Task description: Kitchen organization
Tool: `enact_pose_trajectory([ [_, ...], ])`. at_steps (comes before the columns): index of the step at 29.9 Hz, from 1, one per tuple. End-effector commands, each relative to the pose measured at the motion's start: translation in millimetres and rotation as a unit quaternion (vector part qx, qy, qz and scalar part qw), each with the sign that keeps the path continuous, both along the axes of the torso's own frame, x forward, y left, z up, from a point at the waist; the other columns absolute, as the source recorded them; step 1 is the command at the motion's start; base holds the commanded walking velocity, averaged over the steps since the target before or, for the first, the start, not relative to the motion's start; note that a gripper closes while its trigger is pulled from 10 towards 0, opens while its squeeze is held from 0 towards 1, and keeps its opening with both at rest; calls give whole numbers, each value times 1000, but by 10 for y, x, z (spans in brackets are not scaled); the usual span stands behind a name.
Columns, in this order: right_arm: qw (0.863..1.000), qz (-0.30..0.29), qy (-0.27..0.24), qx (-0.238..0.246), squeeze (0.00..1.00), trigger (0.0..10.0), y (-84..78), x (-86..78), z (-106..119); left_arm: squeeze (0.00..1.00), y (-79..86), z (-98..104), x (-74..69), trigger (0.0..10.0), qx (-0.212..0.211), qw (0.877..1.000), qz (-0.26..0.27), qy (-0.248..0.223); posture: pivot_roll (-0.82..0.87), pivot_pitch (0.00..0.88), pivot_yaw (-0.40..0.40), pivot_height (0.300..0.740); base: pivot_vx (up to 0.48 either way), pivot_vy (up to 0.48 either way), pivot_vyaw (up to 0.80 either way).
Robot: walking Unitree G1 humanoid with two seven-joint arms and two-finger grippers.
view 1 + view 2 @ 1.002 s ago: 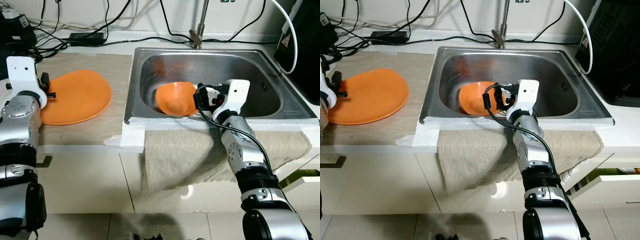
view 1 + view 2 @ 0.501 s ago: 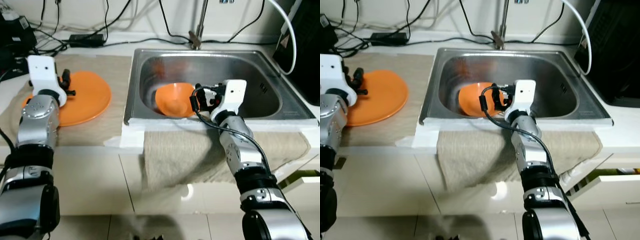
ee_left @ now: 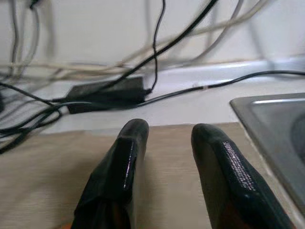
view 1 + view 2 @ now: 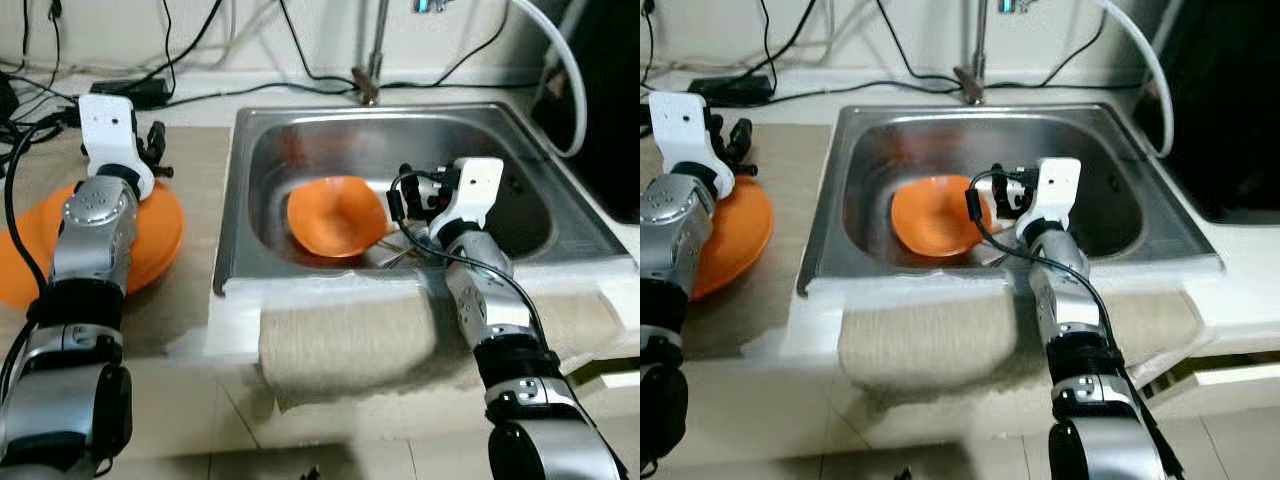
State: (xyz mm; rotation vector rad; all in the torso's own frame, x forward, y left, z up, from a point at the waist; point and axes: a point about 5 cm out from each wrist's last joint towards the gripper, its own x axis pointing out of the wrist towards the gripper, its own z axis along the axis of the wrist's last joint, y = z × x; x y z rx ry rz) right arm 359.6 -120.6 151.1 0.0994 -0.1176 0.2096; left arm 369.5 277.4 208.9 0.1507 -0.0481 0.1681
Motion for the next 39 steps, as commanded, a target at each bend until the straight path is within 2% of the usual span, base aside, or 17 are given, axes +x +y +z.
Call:
enact_pose_trajectory([
  [1, 1000, -26, -7, -6, 0, 10000, -188, 4, 23, 0, -148, 48, 57, 10000, 2, 1000, -18, -7, 36, 0, 8, 740, 0, 0, 0],
  [16, 1000, -17, -6, -6, 0, 10000, -154, 16, 24, 0, 36, 131, 50, 10000, 2, 1000, 17, -16, 47, 0, 1, 740, 0, 0, 0],
  [21, 1000, 5, -7, 2, 0, 10000, -107, 13, 56, 0, 79, 134, 45, 10000, 1, 999, 29, -14, 48, 0, 2, 740, 0, 0, 0],
  [22, 999, 31, -11, 5, 0, 10000, -61, 21, 118, 0, 108, 132, 33, 10000, -5, 999, 37, -14, 49, 0, 1, 740, 0, 0, 0],
  [23, 999, 31, -11, 5, 0, 10000, -61, 21, 118, 0, 108, 132, 33, 10000, -5, 999, 37, -14, 49, 0, 1, 740, 0, 0, 0],
  [25, 995, 98, -9, -7, 0, 10000, 66, 32, 194, 0, 149, 118, -4, 10000, -5, 999, 44, -15, 59, 0, -10, 740, 0, 0, 0],
  [26, 995, 98, -9, -7, 0, 10000, 66, 32, 194, 0, 149, 118, -4, 10000, -5, 999, 44, -15, 59, 0, -10, 740, 0, 0, 0],
  [28, 986, 166, -1, -1, 0, 10000, 221, 23, 227, 0, 255, 98, -98, 10000, 1, 998, 64, -19, 81, 0, -29, 740, 0, 0, 0],
  [32, 984, 179, 1, -3, 0, 10000, 278, 32, 227, 0, 330, 79, -161, 10000, 0, 997, 79, -21, 93, 0, -36, 740, 0, 0, 0],
  [33, 982, 188, 3, 6, 0, 10000, 332, 47, 237, 0, 408, 49, -241, 10000, 2, 995, 95, -20, 126, 0, -59, 740, 0, 0, 0],
  [36, 981, 194, 6, 8, 0, 10000, 377, 56, 234, 0, 484, 23, -326, 10000, 8, 994, 111, -19, 151, 0, -75, 740, 0, 0, 0],
  [37, 980, 198, 9, 8, 0, 10000, 407, 64, 226, 0, 557, -2, -411, 10000, 13, 992, 126, -18, 156, 0, -78, 740, 0, 0, 0],
  [38, 980, 198, 9, 8, 0, 10000, 407, 64, 226, 0, 557, -2, -411, 10000, 13, 992, 126, -18, 156, 0, -78, 740, 0, 0, 0],
  [39, 980, 200, 11, 9, 0, 10000, 432, 71, 217, 0, 636, -28, -492, 10000, 22, 989, 142, -13, 175, 0, -90, 740, 0, 0, 0],
])
